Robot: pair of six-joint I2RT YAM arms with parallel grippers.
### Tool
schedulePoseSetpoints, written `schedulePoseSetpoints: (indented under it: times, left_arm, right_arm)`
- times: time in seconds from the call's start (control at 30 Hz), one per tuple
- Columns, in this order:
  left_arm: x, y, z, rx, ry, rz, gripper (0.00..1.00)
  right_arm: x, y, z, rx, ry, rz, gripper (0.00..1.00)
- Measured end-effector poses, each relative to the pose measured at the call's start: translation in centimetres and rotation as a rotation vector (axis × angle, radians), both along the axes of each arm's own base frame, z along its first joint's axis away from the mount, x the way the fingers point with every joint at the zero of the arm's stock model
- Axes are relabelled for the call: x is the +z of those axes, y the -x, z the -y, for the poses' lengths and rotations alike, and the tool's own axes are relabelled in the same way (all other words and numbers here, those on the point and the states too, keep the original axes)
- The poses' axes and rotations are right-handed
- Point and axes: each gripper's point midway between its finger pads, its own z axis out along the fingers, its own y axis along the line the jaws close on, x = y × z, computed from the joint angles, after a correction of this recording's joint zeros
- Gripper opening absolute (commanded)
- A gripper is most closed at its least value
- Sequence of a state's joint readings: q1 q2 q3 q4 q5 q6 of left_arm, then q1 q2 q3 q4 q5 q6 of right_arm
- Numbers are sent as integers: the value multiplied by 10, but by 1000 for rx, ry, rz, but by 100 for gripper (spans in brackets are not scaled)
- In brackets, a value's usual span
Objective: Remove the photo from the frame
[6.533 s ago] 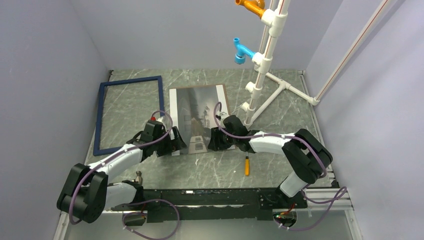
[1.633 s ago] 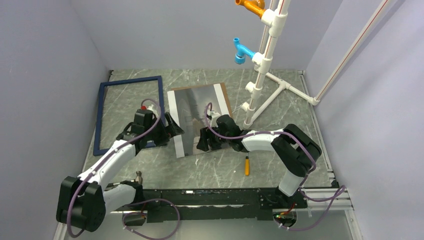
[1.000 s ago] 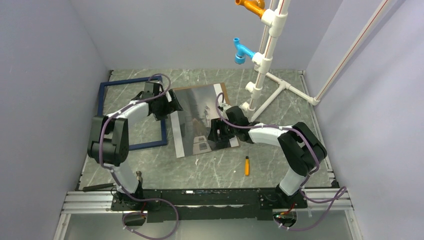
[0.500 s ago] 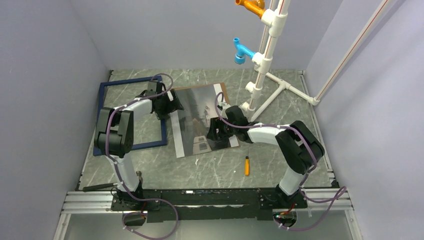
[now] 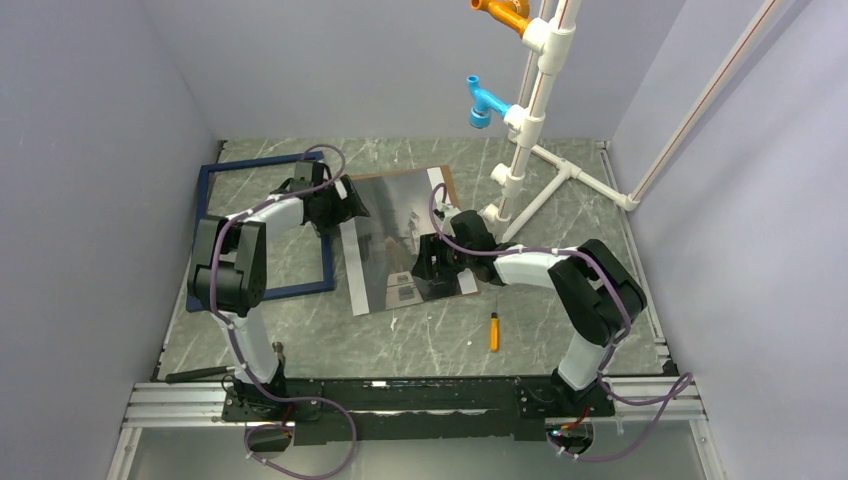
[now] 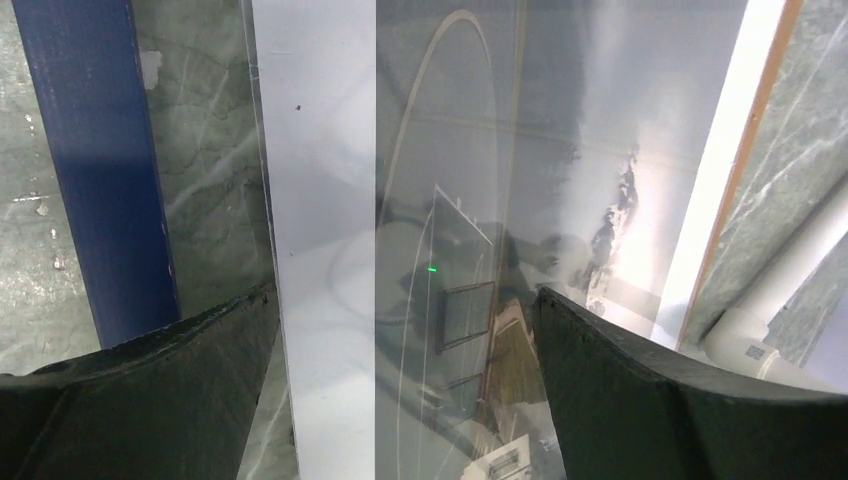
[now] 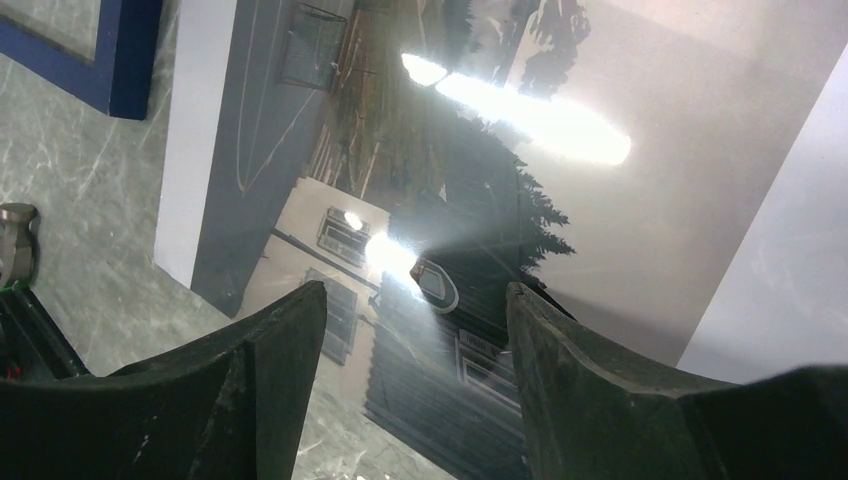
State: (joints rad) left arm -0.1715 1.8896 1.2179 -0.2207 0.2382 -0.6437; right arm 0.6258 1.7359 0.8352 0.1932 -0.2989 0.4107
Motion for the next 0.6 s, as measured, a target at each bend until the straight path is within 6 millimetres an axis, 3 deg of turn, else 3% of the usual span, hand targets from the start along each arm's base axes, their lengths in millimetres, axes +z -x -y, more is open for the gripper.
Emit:
schedulePoseSetpoints:
  times: [0.3,0.6]
  left_arm:
    - [26,2,3,-2,31,55,99]
    - [25,10,4,4,60,50,99]
  right_arm:
    - [0,-1,-2,6,-11,3,68]
    - [0,-2,-5,14,-20,4,68]
